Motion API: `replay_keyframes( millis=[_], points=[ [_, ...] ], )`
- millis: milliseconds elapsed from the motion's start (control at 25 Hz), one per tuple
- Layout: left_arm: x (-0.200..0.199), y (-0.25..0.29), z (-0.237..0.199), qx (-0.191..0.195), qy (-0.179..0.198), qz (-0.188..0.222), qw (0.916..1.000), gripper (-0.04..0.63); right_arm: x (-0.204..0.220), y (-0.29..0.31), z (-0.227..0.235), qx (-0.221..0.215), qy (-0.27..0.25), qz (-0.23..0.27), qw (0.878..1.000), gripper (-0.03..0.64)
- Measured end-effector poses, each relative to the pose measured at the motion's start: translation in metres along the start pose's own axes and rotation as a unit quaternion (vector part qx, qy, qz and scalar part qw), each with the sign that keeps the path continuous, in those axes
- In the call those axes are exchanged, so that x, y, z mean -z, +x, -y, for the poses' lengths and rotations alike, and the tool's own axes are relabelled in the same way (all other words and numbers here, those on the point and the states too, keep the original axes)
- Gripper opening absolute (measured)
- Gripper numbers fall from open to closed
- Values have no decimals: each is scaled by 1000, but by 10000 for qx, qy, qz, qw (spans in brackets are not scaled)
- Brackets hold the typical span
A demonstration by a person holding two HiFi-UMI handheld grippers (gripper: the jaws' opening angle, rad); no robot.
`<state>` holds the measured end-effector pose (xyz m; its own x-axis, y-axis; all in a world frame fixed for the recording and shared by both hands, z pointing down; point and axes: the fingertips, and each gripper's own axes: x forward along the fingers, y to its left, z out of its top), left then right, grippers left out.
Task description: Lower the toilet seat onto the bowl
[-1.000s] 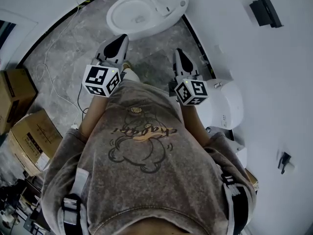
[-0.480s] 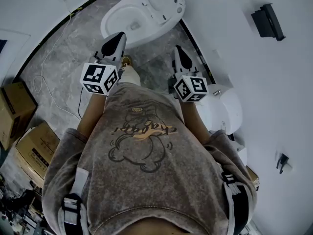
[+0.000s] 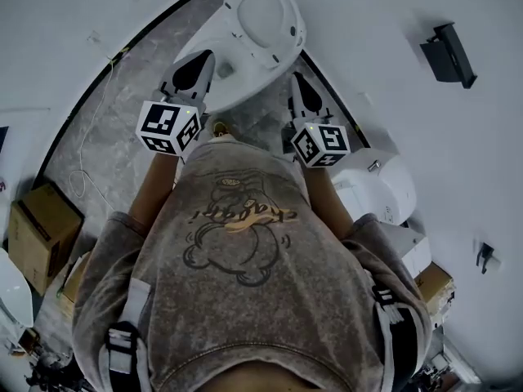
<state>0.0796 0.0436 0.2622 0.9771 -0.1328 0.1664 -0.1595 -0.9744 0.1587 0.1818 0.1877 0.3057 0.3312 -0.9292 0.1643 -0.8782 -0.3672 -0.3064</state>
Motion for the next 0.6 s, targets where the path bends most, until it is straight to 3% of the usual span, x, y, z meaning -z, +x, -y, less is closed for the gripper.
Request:
replay_keyframes(
  millis=[320, 600],
  points=[
    [-14, 43, -14, 432, -31, -53, 9990, 9, -19, 24, 10, 363, 28, 167, 9992, 28],
    [-15, 70, -4, 674, -54, -100, 9977, 9, -25, 30, 29, 412, 97, 224, 9989, 29]
  ],
)
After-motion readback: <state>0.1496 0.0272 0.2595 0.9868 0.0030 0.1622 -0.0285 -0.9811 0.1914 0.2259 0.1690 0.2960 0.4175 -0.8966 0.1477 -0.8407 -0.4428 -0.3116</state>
